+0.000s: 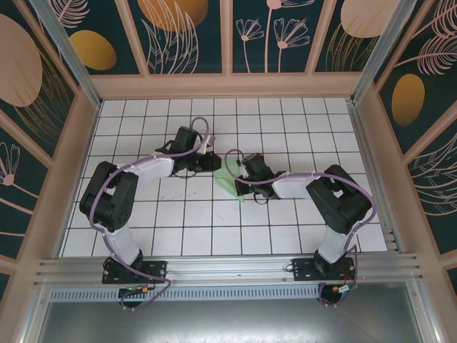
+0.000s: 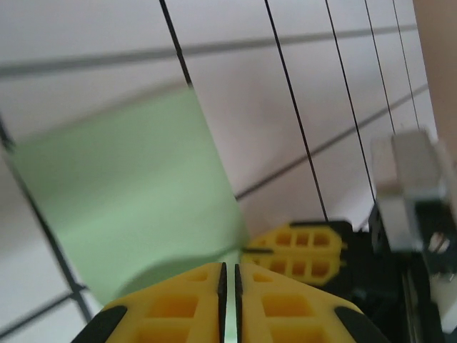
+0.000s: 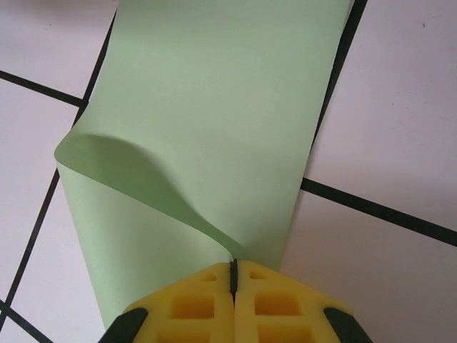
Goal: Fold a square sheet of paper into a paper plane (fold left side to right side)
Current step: Third fold the triangle at the center of the table.
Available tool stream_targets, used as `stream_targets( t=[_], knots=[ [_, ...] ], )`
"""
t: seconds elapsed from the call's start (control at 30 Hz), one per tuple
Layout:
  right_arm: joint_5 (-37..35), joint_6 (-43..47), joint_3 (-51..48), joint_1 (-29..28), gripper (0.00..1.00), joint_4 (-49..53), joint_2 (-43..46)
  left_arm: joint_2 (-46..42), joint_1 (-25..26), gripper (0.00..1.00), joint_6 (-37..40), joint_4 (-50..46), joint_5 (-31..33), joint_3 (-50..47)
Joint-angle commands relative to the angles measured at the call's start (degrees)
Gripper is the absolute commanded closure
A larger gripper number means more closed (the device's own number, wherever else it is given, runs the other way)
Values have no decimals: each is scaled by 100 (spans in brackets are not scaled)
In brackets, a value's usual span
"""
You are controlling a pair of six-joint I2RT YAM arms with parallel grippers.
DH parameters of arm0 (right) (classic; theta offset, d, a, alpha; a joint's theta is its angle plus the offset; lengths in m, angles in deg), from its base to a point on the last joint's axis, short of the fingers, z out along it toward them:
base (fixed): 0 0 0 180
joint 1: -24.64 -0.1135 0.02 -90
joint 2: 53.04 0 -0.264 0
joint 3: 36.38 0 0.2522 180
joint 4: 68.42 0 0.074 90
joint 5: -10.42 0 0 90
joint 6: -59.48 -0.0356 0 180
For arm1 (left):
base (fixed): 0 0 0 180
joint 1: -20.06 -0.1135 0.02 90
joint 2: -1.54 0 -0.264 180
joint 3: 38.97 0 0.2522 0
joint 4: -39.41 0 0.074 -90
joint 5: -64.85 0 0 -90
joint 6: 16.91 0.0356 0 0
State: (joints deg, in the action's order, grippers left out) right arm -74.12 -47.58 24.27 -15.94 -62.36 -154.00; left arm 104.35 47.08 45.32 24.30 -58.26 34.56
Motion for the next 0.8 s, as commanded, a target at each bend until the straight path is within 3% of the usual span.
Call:
stream_targets(
  t=[0.0, 0.77],
  knots=[
    [-33, 36, -23, -12, 100, 406, -275, 160, 251, 84, -251, 583, -516, -235],
    [-46, 80, 90, -37, 100, 560, -379, 607, 373, 86, -457, 821, -106, -730]
  ],
)
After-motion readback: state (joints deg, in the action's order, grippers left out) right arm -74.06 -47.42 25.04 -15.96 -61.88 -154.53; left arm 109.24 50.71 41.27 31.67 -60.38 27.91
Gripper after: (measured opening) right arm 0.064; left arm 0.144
